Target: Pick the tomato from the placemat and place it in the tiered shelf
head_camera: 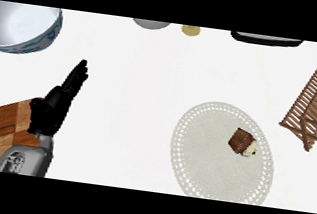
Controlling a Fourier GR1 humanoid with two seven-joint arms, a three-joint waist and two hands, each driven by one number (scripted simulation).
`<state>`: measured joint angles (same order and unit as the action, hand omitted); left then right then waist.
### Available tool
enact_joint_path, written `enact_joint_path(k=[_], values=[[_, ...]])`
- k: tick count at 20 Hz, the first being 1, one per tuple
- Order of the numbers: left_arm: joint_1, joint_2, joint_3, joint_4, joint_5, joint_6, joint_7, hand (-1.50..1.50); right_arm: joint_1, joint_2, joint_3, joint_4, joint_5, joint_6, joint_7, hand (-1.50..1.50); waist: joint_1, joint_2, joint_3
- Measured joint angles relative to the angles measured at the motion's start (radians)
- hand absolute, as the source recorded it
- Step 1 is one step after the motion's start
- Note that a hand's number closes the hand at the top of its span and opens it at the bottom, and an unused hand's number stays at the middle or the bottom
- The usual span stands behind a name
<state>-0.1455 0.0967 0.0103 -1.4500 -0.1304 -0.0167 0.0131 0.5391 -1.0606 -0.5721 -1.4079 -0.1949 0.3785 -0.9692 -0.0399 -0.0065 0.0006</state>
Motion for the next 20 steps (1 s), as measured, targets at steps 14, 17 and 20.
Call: enact_joint_path(k=[14,17,20], values=[[-0.036,-0.02,-0.028,0.003,-0.013,-0.004,0.017,0.0,-0.163,-0.195,-0.127,0.267,-0.302,0.1,0.157,1.5,0.046,0.008,0.0],[-0.034,-0.033,-0.045,0.003,-0.029,0.006,0.017,0.0,-0.234,-0.233,-0.111,0.331,-0.331,0.113,0.195,1.5,0.054,0.009,0.001],[-0.046,-0.023,-0.031,0.025,-0.019,-0.006,0.001,0.0,-0.32,-0.254,-0.076,0.38,-0.34,0.109,0.229,1.5,0.058,0.011,0.0]])
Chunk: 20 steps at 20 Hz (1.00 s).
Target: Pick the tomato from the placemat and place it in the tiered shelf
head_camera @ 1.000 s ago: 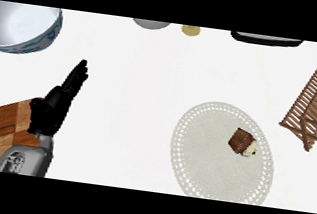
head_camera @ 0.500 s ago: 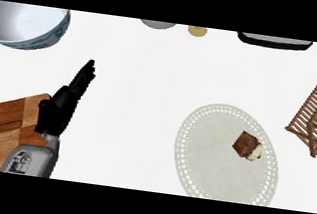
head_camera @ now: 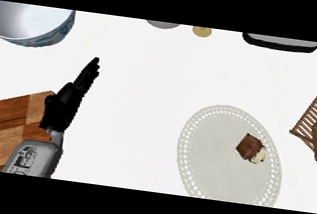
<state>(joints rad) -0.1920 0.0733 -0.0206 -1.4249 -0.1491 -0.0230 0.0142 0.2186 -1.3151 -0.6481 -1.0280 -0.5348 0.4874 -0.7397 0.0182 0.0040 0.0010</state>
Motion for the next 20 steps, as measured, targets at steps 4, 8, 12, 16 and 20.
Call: enact_joint_path(k=[4,8,12,16,20], values=[[0.004,-0.002,-0.01,-0.025,-0.002,-0.005,0.018,0.0,-0.106,-0.038,0.035,0.064,-0.004,0.007,0.031,1.5,0.005,0.0,0.0],[0.01,-0.01,-0.018,-0.025,-0.008,-0.002,0.012,0.0,-0.223,-0.045,0.095,0.079,0.022,-0.032,0.035,1.5,0.01,0.002,0.0],[0.012,-0.015,-0.02,-0.018,-0.014,0.002,0.01,0.0,-0.324,-0.033,0.15,0.117,0.073,-0.07,0.0,1.5,0.01,0.002,0.0],[-0.003,-0.008,-0.008,-0.007,-0.009,-0.005,0.006,0.0,-0.436,0.015,0.225,0.142,0.143,-0.137,-0.028,1.5,0.011,0.002,0.0],[0.003,-0.008,-0.012,-0.028,-0.01,-0.007,0.021,0.0,-0.525,0.065,0.278,0.15,0.219,-0.207,-0.1,1.5,0.013,0.002,0.0]])
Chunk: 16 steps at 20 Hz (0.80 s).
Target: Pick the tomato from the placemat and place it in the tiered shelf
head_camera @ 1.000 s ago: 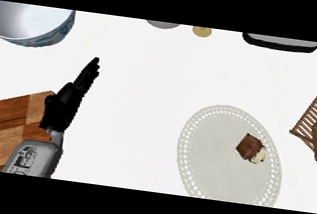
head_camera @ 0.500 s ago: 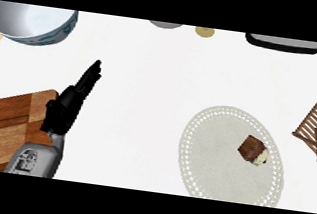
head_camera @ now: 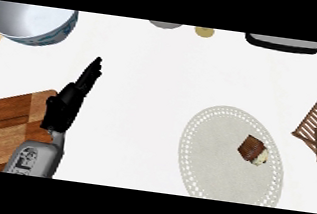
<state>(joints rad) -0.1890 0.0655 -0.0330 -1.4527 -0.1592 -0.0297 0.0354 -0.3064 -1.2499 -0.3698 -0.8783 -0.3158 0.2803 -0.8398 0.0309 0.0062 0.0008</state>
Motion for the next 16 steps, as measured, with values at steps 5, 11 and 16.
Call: enact_joint_path(k=[5,11,16], values=[[0.008,-0.007,-0.004,-0.004,-0.005,0.005,-0.005,0.0,-0.145,0.071,0.069,0.077,0.07,-0.03,-0.011,1.5,0.001,0.0,0.0],[0.006,-0.013,-0.008,-0.001,-0.004,0.003,-0.001,0.0,-0.269,0.133,0.079,0.183,0.0,0.09,0.068,1.5,0.004,0.001,0.0],[0.011,0.002,0.01,0.01,0.008,-0.012,-0.023,0.0,-0.375,0.145,0.094,0.286,0.024,0.126,0.087,1.5,0.001,0.002,0.0]])
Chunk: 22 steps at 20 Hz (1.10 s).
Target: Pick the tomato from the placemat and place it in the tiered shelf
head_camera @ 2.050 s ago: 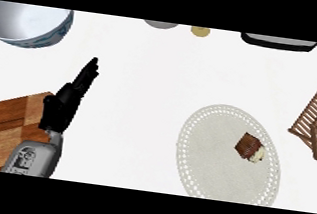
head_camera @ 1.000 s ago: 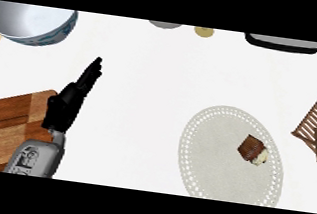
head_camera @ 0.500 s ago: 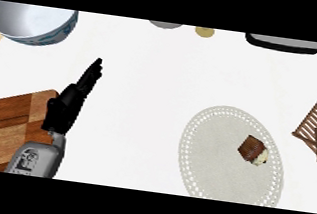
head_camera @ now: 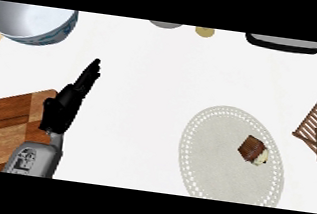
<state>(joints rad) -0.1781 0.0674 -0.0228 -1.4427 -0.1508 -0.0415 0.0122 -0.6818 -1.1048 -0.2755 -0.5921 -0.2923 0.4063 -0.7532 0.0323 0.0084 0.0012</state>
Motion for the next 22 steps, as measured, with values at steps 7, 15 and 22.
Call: enact_joint_path(k=[7,15,22], values=[[-0.016,-0.001,-0.001,-0.012,-0.004,0.003,0.018,0.0,-0.063,0.019,0.044,0.108,0.116,-0.125,-0.038,-1.5,0.006,0.004,0.0],[-0.013,-0.021,-0.018,-0.01,-0.022,0.019,0.022,0.0,-0.145,0.004,0.045,0.282,0.192,-0.152,-0.064,-1.5,0.009,0.006,0.002],[-0.002,-0.016,-0.015,-0.02,-0.012,0.007,0.02,0.0,-0.196,-0.029,0.007,0.362,0.163,-0.015,0.004,-1.5,0.008,0.006,0.002]])
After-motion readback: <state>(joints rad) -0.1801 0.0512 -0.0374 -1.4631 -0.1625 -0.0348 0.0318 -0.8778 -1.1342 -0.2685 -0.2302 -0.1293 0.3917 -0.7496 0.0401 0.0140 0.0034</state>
